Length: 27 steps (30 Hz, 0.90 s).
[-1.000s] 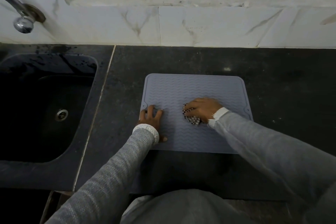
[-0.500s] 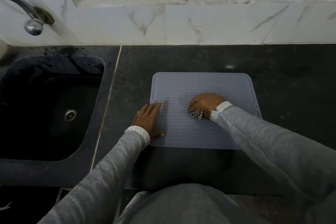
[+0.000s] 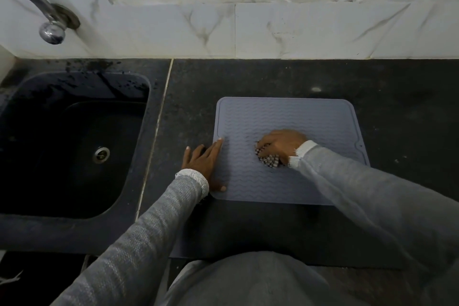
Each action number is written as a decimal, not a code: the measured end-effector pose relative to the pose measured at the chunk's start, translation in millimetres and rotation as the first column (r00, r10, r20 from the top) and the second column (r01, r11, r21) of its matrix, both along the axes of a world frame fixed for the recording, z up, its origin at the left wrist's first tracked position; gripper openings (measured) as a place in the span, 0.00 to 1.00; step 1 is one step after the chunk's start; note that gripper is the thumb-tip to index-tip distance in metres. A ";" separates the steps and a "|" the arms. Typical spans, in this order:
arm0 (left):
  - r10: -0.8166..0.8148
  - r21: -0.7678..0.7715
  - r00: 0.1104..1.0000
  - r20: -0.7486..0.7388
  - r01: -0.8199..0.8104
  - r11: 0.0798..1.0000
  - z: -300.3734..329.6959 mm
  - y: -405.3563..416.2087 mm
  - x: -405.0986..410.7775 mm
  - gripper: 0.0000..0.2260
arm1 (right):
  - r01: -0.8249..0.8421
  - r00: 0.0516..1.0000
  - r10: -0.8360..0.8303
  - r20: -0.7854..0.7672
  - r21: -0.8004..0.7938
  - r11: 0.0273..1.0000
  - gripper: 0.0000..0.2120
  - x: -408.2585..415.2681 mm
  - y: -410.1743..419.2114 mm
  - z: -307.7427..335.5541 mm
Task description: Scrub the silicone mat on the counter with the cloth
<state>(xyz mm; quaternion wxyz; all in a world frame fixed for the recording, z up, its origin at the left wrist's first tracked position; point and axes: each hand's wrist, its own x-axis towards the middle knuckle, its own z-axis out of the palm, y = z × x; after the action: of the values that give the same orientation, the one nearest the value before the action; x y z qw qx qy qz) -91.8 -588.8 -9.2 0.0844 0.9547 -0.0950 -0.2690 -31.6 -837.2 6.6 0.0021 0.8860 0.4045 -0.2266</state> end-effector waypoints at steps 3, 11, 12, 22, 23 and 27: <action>-0.011 0.004 1.000 0.019 0.011 1.000 -1.0 0.3 -0.7 0.57 | 0.012 1.000 -0.012 -0.009 -0.014 1.000 0.17 6.2 3.8 2.9; -0.030 0.037 0.999 0.028 0.029 0.999 -1.2 -1.9 2.0 0.58 | 0.011 0.999 -0.011 0.030 0.027 1.000 0.17 -4.3 60.5 1.7; -0.030 0.034 0.999 0.026 0.029 0.999 -1.4 -1.6 1.8 0.58 | -0.033 0.999 0.033 0.040 0.013 0.999 0.17 -4.5 50.2 2.0; 0.001 0.022 0.999 0.042 -0.002 1.000 -4.4 -3.3 4.0 0.60 | 0.283 0.955 -0.271 -0.124 0.099 0.954 0.17 -0.8 71.7 13.1; 0.010 0.026 0.999 0.046 -0.011 1.000 -5.0 -3.2 3.9 0.61 | 0.340 0.935 -0.322 -0.148 0.119 0.933 0.16 -2.4 85.0 12.1; 0.010 0.017 0.999 0.034 -0.010 1.000 -6.3 -1.9 4.0 0.60 | 0.390 0.911 -0.370 -0.184 0.089 0.917 0.15 -7.8 88.3 8.1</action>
<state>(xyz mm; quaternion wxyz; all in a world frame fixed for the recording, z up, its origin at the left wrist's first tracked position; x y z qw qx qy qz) -87.8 -590.7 -15.5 0.0762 0.9603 -0.0895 -0.2531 -39.4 -748.9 14.7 -0.1301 0.9246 0.2362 -0.2692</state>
